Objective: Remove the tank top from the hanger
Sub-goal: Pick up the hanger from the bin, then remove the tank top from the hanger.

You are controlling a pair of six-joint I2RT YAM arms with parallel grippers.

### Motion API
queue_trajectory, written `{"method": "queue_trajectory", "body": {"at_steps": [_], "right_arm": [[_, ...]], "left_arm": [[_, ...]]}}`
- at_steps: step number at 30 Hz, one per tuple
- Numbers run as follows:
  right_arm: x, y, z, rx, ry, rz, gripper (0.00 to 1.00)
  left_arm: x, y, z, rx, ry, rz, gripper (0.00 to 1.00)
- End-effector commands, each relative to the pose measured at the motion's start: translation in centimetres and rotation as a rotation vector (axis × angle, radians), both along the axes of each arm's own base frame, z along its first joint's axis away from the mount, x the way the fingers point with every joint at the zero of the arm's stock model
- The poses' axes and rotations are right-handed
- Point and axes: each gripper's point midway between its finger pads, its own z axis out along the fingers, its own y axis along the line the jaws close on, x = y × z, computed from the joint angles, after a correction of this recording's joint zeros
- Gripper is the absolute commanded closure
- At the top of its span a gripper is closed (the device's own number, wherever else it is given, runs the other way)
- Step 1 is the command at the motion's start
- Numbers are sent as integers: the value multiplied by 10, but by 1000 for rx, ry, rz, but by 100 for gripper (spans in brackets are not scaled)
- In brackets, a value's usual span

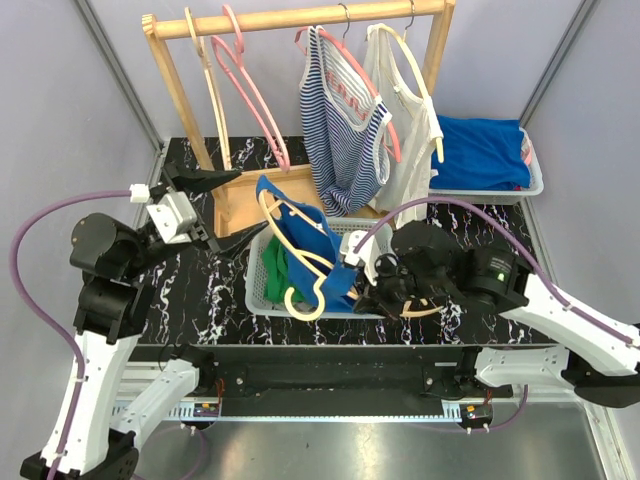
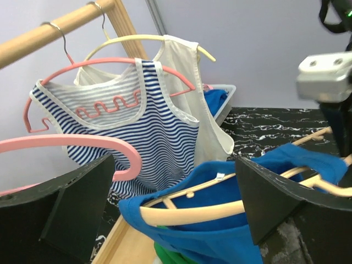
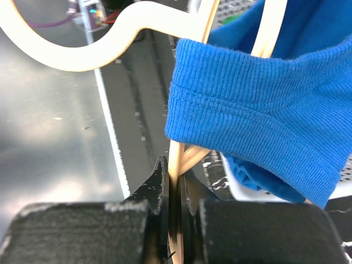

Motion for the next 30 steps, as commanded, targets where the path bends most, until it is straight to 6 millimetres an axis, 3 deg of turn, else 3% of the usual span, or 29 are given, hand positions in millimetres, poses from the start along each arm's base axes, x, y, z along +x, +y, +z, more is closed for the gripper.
{"method": "queue_trajectory", "body": {"at_steps": [1,8,14,25,27,30], "right_arm": [[-21,-7,67,211,-41,77,100],[-54,-25,112,318,2,182,100],[-67,-37,130,379,-1,212,100],[-75,-21,115,344,86,275,100],[-75,-19,114,342,90,277,100],[-73,-19,120,354,78,269,100]], "left_arm": [[3,-4,4,26,-21,-21,1],[8,-10,-6,72,-7,-59,2],[9,-12,-12,82,0,-71,3],[4,-13,5,22,-22,-86,6],[3,-15,2,24,-17,-101,9],[2,-16,-5,51,-15,-117,26]]}}
